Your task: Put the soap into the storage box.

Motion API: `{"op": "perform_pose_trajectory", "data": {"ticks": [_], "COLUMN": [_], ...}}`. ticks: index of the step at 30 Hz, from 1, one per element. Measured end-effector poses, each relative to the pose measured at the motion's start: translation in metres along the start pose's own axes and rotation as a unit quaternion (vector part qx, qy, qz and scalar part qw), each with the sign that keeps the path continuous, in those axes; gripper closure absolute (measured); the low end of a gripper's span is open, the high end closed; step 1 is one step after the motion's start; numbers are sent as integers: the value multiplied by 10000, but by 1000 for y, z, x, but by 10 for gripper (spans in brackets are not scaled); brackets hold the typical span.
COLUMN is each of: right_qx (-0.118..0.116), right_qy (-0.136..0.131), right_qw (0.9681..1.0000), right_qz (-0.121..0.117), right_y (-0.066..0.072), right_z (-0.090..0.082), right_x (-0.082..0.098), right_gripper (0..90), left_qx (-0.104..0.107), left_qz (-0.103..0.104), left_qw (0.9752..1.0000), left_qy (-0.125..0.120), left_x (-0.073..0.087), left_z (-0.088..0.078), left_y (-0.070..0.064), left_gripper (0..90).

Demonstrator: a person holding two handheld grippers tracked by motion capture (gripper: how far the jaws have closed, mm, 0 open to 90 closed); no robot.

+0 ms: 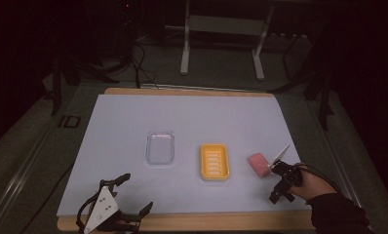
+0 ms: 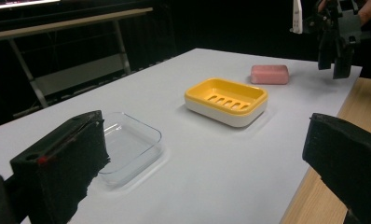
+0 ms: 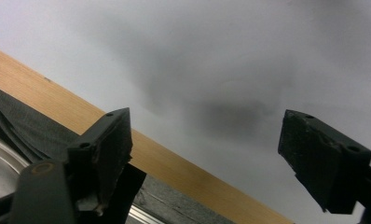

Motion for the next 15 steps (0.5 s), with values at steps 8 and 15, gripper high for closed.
{"op": "perform_pose_trajectory", "data": {"ticks": [8,15], "right_qx": [16,239], "right_qy": [-94,-256], "right_qw": [9999,9991], "right_qz": [-82,-244], "right_y": [-6,-9], "right_z": [-3,-6], "right_x": [-7,-16], "right_gripper": [130,127], "left_qx": [2,20], "left_qz": [21,16], "left_qw": [10000,10000], "left_qy": [27,34], "left_x": [0,1], "left_z": [1,1], "left_y": [-1,-1], "left_gripper": [3,4]}}
Point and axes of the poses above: each handheld gripper's, and its own axes: z roughly forward along the jaws, x roughly out of its underside, y roughly to its left, the point moved 5 cm from there along z, roughly forward along the jaws, and after that the axes turned 2 degrees about z, right-handed, at the moved point
